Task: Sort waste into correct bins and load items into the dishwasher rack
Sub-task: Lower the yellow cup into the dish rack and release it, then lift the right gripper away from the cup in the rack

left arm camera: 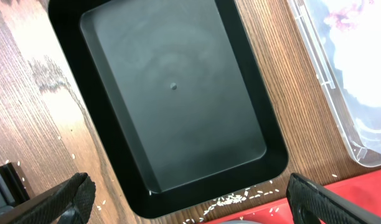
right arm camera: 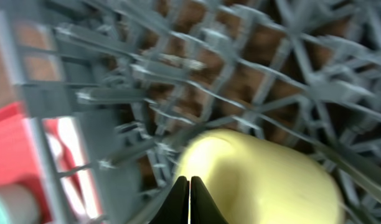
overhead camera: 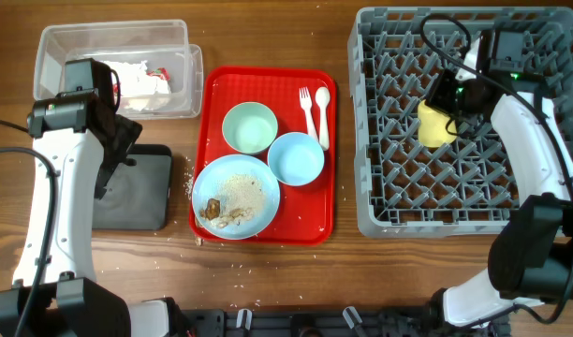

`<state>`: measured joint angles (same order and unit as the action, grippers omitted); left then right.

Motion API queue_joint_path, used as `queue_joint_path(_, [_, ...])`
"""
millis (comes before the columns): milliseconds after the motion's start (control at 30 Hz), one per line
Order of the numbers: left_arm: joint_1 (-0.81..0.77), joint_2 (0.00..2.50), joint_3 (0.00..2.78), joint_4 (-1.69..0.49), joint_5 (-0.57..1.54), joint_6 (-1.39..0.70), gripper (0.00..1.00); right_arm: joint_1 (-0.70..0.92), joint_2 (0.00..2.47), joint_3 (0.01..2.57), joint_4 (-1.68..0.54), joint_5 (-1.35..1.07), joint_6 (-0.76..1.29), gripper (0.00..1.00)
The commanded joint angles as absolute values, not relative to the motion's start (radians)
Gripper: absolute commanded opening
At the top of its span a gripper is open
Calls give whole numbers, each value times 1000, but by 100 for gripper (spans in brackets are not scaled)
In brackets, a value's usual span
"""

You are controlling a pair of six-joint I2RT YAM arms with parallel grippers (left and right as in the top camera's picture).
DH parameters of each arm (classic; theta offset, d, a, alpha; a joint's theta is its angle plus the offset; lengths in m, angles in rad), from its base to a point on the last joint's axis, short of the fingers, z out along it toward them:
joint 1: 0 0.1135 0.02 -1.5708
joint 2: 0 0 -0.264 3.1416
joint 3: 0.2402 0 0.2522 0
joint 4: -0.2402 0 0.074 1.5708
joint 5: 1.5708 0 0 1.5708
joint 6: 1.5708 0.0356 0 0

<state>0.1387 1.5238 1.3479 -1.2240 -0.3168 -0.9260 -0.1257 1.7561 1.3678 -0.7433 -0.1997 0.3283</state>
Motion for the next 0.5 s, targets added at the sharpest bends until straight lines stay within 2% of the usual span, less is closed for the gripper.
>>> queue_joint_path(0, [143,1507,1346,-1224,-326,-925,100,-125,1761,1369,-789,-40,365,4])
queue_joint_path(233, [143,1507,1346,-1224,-326,-925,100,-126,1690,1375,-915,67,499,4])
queue_joint_path(467, [143,1507,1346,-1224,-326,-925,100,-126,1481,1375,-980,51,498,4])
